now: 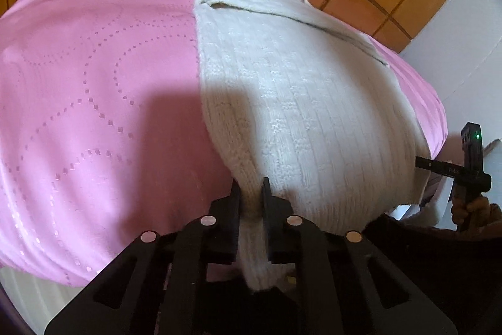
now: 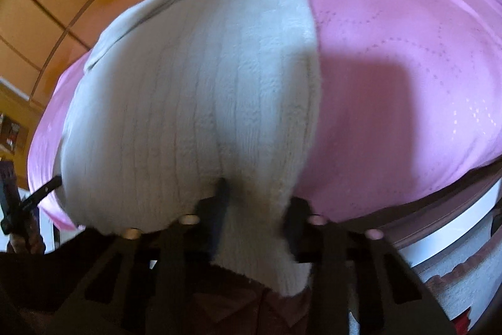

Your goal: Fold small clothes

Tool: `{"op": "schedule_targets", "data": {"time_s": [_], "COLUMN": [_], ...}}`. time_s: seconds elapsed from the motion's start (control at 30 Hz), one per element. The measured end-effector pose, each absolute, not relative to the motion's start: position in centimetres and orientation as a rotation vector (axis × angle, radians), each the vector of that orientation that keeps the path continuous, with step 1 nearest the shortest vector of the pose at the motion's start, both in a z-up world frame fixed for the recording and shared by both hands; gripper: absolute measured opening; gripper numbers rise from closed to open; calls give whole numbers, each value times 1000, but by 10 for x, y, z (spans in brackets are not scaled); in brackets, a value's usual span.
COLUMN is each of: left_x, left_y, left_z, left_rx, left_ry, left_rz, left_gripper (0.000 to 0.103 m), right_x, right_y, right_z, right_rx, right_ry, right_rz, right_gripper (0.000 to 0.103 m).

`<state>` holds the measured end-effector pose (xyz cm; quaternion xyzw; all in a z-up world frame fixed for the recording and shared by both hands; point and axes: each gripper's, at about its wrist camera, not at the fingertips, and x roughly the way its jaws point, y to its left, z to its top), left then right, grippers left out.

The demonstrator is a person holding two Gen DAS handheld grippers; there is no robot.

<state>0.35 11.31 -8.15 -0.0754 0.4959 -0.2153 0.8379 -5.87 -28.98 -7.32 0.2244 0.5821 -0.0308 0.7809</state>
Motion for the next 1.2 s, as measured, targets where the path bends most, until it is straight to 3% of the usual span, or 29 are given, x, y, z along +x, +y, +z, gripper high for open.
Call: {"op": "schedule_targets", "data": {"time_s": [0.33,0.67,0.7,0.73,0.77,0.8,1.03,1.2], "left_x": [36,153,162,172,176,179,158,137], "left_y": [131,130,134,138,142,146,152,145], "left_z": [-42,-59,-61,-63,-62,-57,-51,-80], "left_rx": [-451,-641,-673,-710,-724,-706,-559,-466], "left_ry": [940,999,1008,1015,1001,962,882,947], "left_rz": [-560,-412,-382,-352,-327,-286,-298,-346], "left_gripper": [8,9,11,21,26,36,68,68], "right_x": [-12,77,84,87,88,86,55,32], "right_y": [-303,-366,-372,-381,-387,-394,-418,-392], "right_z": [-17,-47,-52,-53,-52,-48,-25,-37], "right_rx": [649,867,911,944,977,997,922,761], "right_ry": [1004,969,962,952,929,894,813,920], "right_rz": [48,-105,-98,-103,-110,-116,-165,-131], "right_gripper": [11,13,19,40,52,56,76,76]}}
